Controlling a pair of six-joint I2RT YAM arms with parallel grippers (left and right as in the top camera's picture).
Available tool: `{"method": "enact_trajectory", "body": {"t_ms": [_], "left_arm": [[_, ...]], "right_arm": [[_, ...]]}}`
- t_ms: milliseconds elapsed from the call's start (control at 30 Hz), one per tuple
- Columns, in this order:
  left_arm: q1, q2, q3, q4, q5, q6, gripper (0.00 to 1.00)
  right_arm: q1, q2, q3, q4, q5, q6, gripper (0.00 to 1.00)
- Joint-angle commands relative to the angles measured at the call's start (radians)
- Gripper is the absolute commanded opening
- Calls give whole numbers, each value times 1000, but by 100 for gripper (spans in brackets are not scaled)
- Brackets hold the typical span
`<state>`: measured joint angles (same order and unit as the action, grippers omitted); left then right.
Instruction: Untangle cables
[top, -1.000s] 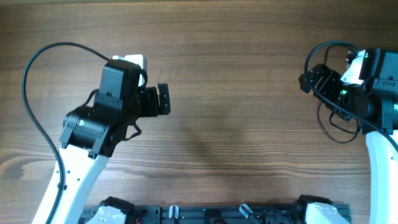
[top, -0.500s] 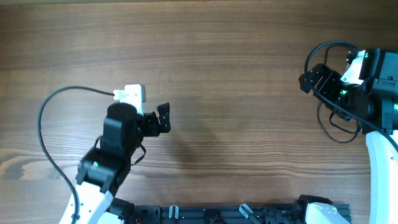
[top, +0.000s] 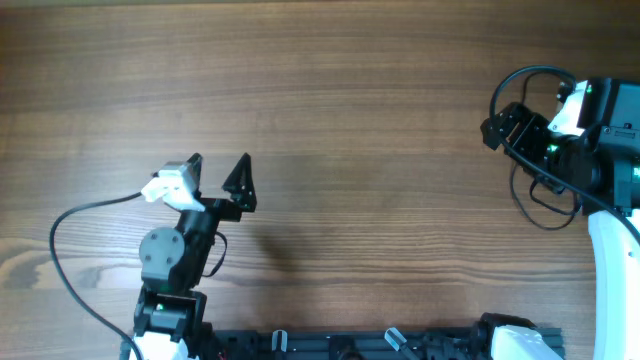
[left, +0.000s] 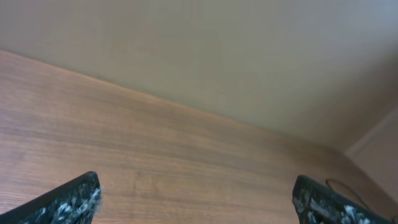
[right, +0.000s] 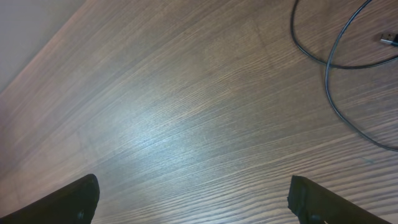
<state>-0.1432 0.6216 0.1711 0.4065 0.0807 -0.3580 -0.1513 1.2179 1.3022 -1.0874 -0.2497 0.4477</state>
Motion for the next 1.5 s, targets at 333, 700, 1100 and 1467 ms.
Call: {"method": "enact_trajectory", "body": {"t_ms": [333, 700, 1100, 1467], "left_arm": [[156, -362, -166, -109, 13, -13, 100], [281, -619, -166, -483, -24, 36, 100], [235, -619, -166, -479, -116, -97, 100], [184, -619, -166, -483, -61, -39, 100]], "right_arm": [[4, -10, -2, 3, 13, 8, 100], [4, -10, -2, 2, 13, 8, 100], [4, -10, -2, 3, 13, 8, 100], [4, -10, -2, 2, 14, 8, 100]]}}
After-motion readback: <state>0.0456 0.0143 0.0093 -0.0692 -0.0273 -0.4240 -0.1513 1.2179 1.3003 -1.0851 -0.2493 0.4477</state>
